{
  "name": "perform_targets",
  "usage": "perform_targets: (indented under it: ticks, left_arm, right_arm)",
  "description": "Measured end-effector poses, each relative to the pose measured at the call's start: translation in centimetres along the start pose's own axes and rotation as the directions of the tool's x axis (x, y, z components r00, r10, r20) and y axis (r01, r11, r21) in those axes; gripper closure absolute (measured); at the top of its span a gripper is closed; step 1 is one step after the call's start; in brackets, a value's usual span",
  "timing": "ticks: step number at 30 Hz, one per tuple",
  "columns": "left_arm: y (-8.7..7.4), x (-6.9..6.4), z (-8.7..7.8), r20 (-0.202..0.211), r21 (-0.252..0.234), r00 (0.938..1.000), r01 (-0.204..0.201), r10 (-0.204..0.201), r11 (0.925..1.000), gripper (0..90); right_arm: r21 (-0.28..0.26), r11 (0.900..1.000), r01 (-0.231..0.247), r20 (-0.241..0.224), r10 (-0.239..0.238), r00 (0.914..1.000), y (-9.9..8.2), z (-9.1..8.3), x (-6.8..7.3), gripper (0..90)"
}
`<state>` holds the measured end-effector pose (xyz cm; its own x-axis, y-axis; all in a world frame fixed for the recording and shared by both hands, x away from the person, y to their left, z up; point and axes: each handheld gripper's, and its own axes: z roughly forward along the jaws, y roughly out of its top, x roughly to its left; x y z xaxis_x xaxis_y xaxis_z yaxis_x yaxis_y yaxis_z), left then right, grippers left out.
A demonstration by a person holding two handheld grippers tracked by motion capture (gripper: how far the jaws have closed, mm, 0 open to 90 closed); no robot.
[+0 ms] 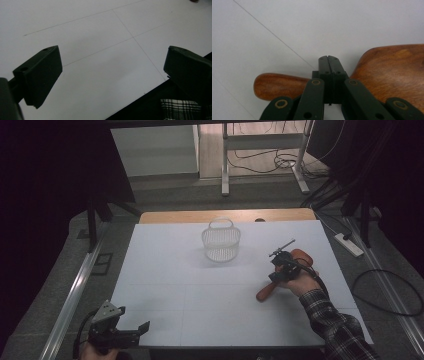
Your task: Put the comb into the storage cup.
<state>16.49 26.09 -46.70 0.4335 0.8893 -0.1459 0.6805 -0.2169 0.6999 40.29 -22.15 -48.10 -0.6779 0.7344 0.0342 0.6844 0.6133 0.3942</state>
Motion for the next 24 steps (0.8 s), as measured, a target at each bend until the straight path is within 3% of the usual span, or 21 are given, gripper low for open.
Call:
perform_targets:
  ticks: [11, 24]
  left_arm:
    - [0.0, 0.0, 0.0, 0.001, 0.000, 1.0000, 0.001, -0.001, 1.0000, 2.9]
    - [0.0, 0.0, 0.0, 0.000, -0.001, 1.0000, 0.003, -0.003, 1.0000, 2.8]
  right_arm:
    - [0.037, 0.9992, 0.013, -0.009, -0.012, 0.9999, -1.5, -0.1, 0.4, 89.2]
    - [0.034, 0.9990, -0.030, -0.005, 0.030, 0.9995, -4.9, -1.5, -1.1, 89.1]
